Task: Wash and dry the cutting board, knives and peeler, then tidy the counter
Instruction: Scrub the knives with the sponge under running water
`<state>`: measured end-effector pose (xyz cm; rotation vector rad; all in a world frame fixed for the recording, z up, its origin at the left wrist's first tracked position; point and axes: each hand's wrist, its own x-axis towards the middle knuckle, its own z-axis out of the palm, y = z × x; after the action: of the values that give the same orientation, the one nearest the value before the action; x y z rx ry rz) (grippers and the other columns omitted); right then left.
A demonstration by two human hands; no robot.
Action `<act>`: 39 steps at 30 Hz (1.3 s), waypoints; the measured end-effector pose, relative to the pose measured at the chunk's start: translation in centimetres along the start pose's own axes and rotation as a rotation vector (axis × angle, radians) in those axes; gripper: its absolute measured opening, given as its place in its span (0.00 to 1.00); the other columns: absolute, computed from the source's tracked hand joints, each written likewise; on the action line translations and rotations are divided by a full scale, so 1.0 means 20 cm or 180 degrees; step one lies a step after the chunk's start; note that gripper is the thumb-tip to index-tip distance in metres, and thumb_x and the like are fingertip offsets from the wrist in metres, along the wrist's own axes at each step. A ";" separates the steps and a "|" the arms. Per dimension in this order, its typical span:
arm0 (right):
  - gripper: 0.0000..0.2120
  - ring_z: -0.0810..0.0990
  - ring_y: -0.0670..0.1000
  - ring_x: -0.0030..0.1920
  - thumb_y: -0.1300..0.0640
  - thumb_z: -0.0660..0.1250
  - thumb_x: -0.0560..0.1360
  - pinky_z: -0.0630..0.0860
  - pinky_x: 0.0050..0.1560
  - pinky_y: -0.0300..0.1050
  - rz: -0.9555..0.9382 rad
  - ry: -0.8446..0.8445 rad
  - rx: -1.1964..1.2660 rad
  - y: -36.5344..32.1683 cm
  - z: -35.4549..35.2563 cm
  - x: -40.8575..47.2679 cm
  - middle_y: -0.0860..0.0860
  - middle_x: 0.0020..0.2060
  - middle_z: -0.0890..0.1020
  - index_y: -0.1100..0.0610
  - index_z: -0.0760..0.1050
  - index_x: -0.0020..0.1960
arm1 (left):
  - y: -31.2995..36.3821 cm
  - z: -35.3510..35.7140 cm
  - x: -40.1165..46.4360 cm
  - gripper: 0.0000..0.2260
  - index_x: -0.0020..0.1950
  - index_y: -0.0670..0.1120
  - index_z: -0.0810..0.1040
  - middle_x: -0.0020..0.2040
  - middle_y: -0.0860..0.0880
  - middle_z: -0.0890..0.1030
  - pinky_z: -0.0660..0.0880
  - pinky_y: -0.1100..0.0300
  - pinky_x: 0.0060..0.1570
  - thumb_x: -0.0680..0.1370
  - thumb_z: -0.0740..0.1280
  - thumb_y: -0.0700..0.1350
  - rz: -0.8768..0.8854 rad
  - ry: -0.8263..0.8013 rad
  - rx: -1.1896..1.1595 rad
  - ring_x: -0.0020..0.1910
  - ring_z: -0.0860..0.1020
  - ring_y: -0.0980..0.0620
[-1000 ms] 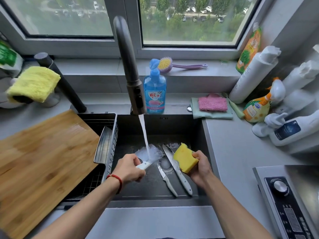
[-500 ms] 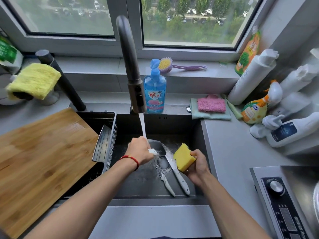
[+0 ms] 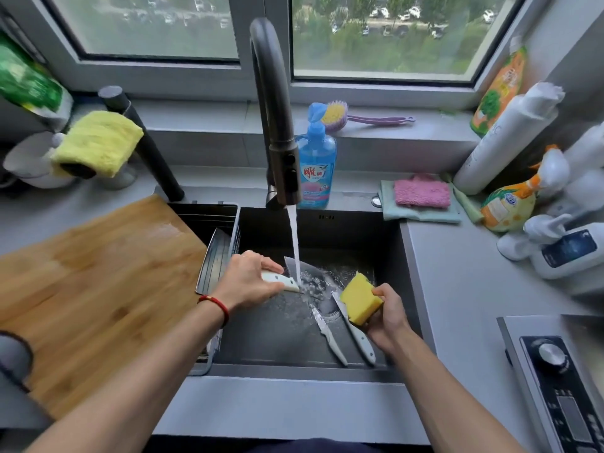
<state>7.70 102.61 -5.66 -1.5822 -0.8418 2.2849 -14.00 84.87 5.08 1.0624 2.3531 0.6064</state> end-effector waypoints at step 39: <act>0.10 0.82 0.54 0.29 0.55 0.57 0.75 0.74 0.41 0.48 0.0173 0.0153 -0.0396 0.07 0.05 -0.06 0.58 0.32 0.82 0.59 0.74 0.50 | -0.73 0.33 -0.18 0.16 0.61 0.37 0.71 0.59 0.37 0.77 0.71 0.51 0.55 0.78 0.71 0.42 -0.1831 0.0979 -0.0541 0.58 0.77 0.37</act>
<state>7.39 100.57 -5.30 -1.7254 -0.9568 2.2611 -16.15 74.55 -7.58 0.1966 2.6368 0.7613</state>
